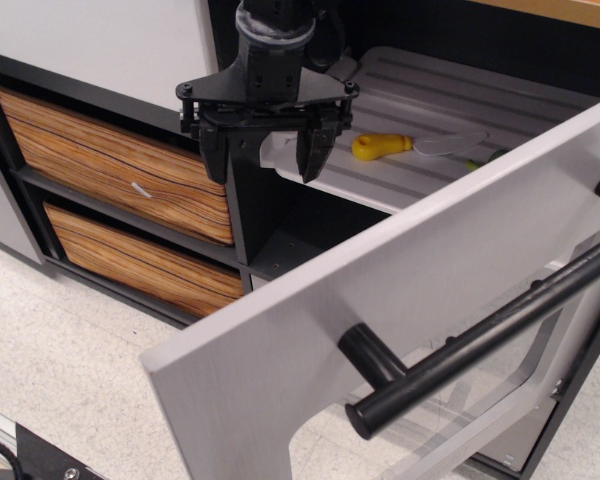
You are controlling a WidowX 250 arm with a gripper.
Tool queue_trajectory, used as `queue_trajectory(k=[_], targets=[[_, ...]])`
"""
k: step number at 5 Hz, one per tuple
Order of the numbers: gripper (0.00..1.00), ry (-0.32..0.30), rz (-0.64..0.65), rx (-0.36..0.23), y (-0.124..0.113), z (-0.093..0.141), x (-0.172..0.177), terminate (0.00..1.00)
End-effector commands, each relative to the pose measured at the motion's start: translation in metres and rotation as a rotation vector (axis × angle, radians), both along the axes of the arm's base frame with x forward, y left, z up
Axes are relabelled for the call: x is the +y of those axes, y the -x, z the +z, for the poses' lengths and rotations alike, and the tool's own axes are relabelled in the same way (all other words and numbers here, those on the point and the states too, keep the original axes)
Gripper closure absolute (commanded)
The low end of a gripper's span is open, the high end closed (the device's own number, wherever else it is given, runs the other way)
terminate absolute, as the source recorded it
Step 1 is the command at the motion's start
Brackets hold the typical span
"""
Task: Close oven
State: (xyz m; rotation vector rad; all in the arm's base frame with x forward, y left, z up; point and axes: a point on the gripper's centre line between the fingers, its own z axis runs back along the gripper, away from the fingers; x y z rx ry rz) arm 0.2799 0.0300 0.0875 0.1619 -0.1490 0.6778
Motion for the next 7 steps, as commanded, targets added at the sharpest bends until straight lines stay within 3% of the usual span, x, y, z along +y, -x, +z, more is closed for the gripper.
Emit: queue_trajectory(k=[1,2,3,4,5,6,7], targets=[[0.00,0.000,0.000,0.000,0.000,0.000,0.000,0.00],[0.00,0.045,0.117,-0.014,0.001,0.012,-0.008,0.00],[0.00,0.039,0.163,-0.024,0.004,0.028,-0.022,0.00],[0.00,0.102,0.246,-0.035,0.006,0.051,-0.039,0.00],[0.00,0.169,0.296,-0.093,0.012,0.075,-0.057,0.00],[0.00,0.257,0.306,-0.071,0.022,0.095,-0.077,0.00],[0.00,0.299,0.314,-0.068,0.038,0.103,-0.097,0.00]])
